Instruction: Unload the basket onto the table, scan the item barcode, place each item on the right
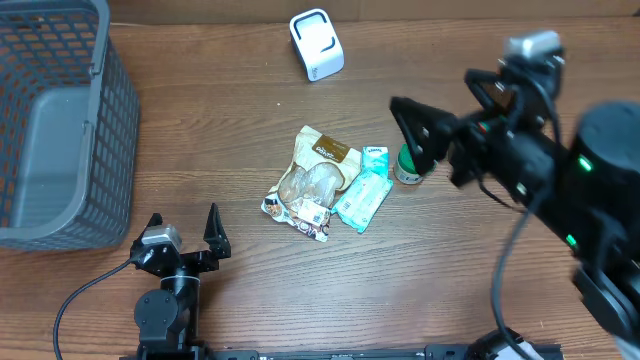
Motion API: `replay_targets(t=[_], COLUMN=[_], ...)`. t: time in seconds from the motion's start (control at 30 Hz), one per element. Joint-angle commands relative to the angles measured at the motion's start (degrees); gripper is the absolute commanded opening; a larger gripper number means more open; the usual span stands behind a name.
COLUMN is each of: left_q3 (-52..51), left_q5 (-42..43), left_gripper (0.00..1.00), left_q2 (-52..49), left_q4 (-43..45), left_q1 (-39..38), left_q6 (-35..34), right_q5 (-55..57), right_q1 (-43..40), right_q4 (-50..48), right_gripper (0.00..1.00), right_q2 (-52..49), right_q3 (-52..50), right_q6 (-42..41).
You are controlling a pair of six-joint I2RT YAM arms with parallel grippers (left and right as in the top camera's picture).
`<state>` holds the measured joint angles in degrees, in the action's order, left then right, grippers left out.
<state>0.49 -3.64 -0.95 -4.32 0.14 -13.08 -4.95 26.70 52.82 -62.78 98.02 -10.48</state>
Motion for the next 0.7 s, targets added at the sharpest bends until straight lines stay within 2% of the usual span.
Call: replay_targets(t=[0.0,0.43,0.67], left_q3=[-0.2,-0.2,-0.2], left_q5=[0.5,0.5,0.5], left_gripper=[0.99,0.99,0.99], left_q2=[0.7,0.7,0.7], left_q4=[0.0,0.0,0.0], left_q1=[0.4,0.4,0.4], left_q6=[1.3,1.3,1.3], right_q5=[0.4,0.4,0.4], right_q1=[-0.2,-0.2,-1.4], right_q4=[2.0,20.1,24.2], right_gripper=[1.0,1.0,1.0], right_q2=[4.3,14.9,18.3], right_q3=[0.2,0.2,0.2], right_q6=[0.0,0.0,0.0])
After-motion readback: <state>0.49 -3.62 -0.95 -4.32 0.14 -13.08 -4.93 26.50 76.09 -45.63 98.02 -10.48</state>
